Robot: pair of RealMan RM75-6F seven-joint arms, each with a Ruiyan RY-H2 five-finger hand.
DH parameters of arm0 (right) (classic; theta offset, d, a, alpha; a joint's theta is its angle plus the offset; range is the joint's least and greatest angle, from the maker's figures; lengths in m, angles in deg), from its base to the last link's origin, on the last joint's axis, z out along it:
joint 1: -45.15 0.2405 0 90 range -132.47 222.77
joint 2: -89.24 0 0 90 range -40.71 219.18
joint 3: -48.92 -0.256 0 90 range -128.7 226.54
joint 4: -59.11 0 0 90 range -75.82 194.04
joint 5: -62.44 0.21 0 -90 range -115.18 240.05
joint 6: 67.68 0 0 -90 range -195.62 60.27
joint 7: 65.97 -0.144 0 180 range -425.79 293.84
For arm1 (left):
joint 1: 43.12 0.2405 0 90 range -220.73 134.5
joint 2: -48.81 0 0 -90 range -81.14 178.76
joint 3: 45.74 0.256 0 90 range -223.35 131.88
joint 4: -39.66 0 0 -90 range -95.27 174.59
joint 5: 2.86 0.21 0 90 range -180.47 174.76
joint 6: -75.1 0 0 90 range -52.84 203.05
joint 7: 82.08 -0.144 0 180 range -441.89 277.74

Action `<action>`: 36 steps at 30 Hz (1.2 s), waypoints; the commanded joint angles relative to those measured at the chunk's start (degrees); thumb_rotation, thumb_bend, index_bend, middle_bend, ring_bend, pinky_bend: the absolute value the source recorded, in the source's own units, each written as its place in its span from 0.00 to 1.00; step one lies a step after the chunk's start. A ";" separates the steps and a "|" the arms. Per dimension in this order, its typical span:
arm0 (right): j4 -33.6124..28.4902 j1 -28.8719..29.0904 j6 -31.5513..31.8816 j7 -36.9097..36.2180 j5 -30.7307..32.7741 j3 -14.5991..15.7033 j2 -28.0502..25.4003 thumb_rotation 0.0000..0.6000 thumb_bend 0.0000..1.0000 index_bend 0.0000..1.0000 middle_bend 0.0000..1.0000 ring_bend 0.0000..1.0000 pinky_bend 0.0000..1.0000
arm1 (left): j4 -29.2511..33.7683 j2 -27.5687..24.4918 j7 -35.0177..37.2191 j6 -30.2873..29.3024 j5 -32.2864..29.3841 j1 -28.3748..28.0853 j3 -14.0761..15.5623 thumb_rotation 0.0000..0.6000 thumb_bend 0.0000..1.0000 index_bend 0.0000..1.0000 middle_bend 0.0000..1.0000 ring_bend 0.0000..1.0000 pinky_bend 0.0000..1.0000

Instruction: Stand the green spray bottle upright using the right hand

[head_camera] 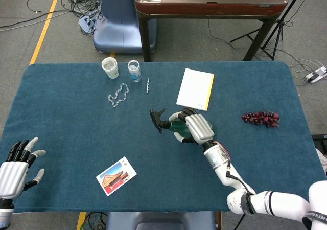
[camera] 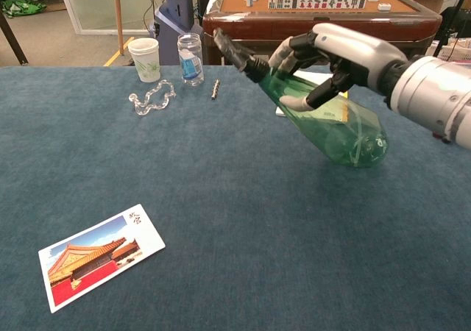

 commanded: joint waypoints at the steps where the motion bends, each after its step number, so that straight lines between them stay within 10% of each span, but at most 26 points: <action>1: -0.21 -4.52 1.57 -17.42 -7.35 -0.82 -3.08 1.00 0.47 0.64 0.38 0.23 0.16 | 0.09 0.12 -0.21 0.13 0.00 -0.03 0.05 1.00 0.35 0.31 0.07 0.04 0.00; 10: 8.66 -6.64 5.11 -40.13 -17.26 1.82 -0.45 1.00 0.46 0.64 0.38 0.23 0.17 | -0.03 0.33 -0.58 0.11 -0.32 0.13 0.04 1.00 0.35 0.31 0.07 0.04 0.00; 22: 18.21 -5.08 6.95 -51.78 -20.89 2.22 4.57 1.00 0.43 0.64 0.38 0.23 0.17 | -0.33 0.29 -0.24 0.00 -0.64 0.35 0.00 1.00 0.35 0.31 0.07 0.04 0.00; 28: 19.20 -5.71 8.60 -53.49 -22.13 3.21 4.08 1.00 0.13 0.64 0.36 0.23 0.17 | -0.43 0.20 -0.11 0.02 -0.56 0.38 0.08 1.00 0.35 0.31 0.07 0.04 0.00; 36: 19.20 -7.54 11.14 -54.58 -22.44 4.12 2.28 1.00 0.05 0.61 0.34 0.23 0.17 | -0.27 0.18 -0.17 0.16 -0.28 0.24 0.13 1.00 0.35 0.31 0.07 0.04 0.00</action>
